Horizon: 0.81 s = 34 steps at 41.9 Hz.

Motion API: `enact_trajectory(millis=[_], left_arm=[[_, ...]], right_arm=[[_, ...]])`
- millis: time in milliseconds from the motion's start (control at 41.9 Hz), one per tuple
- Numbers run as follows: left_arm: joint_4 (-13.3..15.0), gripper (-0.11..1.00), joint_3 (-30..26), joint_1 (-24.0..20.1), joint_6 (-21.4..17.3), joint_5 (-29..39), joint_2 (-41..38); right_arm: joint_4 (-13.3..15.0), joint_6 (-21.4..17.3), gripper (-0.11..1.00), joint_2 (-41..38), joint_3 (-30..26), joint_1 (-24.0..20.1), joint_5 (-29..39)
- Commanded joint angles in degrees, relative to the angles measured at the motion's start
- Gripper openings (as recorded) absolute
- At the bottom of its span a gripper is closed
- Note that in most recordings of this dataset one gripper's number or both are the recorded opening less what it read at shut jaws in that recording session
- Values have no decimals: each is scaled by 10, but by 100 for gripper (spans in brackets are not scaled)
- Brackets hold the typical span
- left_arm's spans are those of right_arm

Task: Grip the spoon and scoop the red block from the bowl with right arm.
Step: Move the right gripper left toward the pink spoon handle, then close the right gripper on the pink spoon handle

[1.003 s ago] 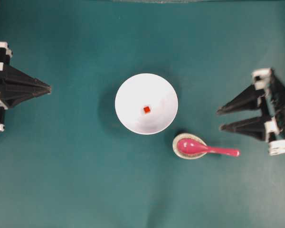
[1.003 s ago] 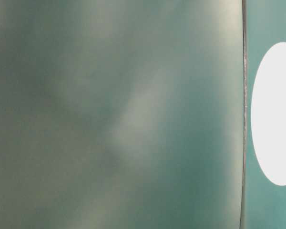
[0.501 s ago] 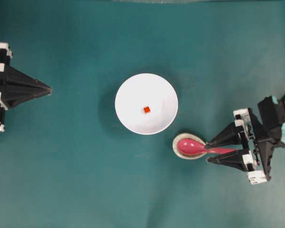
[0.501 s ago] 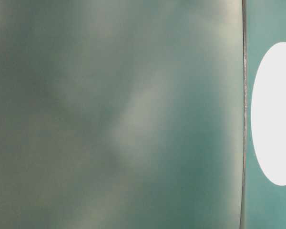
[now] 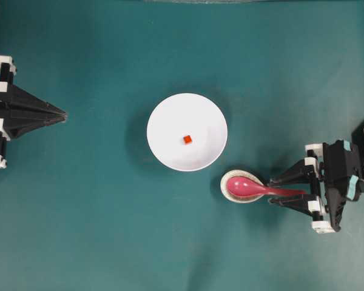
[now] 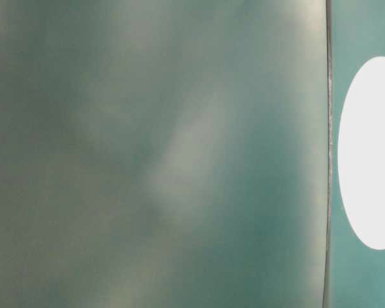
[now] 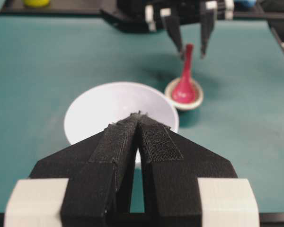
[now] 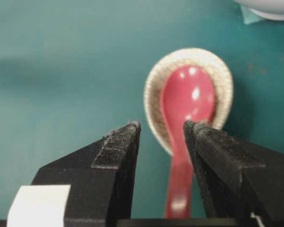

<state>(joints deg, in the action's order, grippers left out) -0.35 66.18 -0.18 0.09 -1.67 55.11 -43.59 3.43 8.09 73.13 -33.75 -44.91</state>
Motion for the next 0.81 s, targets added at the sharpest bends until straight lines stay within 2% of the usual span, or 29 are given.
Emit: enact_trajectory(millis=[0,788], left_arm=[[-2,0,-12,1,1,-1,-5],[-2,0,-10,1,2,16,-5]], right_arm=[[-12,15,49,3,-2,-3,-6],[-24,23,48,-47,-4,-11,16]])
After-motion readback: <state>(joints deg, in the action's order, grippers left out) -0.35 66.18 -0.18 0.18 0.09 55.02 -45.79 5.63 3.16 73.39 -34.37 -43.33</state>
